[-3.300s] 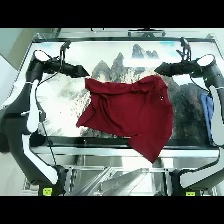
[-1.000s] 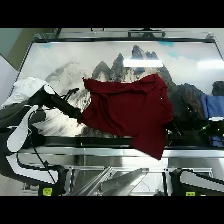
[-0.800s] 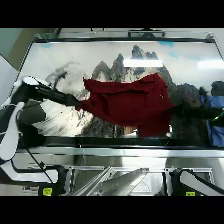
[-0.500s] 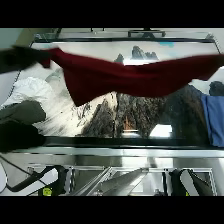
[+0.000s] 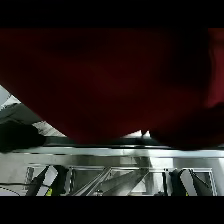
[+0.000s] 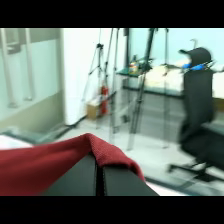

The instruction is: Fold the shirts.

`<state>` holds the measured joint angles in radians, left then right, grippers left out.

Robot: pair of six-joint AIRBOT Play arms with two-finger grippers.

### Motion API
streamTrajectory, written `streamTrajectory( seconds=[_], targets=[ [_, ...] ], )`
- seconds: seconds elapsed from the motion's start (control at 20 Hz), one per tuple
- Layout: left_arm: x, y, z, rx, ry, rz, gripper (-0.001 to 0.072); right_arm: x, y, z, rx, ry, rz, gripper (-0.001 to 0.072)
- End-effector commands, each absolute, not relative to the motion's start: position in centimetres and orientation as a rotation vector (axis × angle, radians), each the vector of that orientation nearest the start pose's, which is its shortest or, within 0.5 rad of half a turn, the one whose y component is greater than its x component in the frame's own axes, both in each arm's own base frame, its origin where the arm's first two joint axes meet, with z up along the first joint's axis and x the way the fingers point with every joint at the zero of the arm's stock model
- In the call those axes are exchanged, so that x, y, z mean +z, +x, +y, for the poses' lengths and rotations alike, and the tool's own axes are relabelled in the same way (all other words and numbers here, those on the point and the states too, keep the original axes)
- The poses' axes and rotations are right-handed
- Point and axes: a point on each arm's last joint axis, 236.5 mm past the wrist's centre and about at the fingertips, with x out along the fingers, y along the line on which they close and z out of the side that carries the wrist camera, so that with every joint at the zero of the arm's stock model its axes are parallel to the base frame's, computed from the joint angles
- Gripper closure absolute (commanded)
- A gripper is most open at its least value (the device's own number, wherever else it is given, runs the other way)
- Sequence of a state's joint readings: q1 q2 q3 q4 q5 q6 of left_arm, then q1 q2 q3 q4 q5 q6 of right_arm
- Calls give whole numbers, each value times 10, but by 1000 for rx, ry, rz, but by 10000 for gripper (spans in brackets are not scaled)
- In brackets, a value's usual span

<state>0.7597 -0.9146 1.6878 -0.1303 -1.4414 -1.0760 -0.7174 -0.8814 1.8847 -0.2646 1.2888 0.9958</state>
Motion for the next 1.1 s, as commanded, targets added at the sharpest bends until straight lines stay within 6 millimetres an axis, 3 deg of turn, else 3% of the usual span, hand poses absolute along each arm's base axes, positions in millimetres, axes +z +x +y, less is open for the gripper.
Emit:
streamTrajectory(
  seconds=[0.0,0.1,0.25,0.35,0.45,0.55,0.65,0.75,0.85,0.95,1.05],
  targets=[
    [421,324,-50,-647,-485,177,686,465,324,56,611,105,97,694],
    [344,373,-65,-632,-518,373,684,380,382,59,611,122,341,694],
    [219,446,-90,-553,-522,612,684,228,458,40,452,99,701,694],
    [132,484,-100,-500,-512,759,684,142,489,35,421,110,865,694],
    [58,514,-109,-479,-557,881,684,70,512,35,421,174,982,694],
    [-2,538,-111,-474,-588,979,704,13,531,32,387,251,1042,694],
    [-43,564,-111,-481,-600,1020,704,-17,549,28,357,312,1032,694],
    [-53,592,-110,-490,-585,989,703,-24,570,20,315,337,973,694],
    [-48,612,-113,-511,-564,952,704,-22,579,14,305,341,949,695],
    [-41,616,-114,-540,-544,947,704,-25,569,14,332,327,994,695],
    [-42,603,-111,-549,-486,1019,706,-39,541,8,350,302,1117,695]
  ],
)
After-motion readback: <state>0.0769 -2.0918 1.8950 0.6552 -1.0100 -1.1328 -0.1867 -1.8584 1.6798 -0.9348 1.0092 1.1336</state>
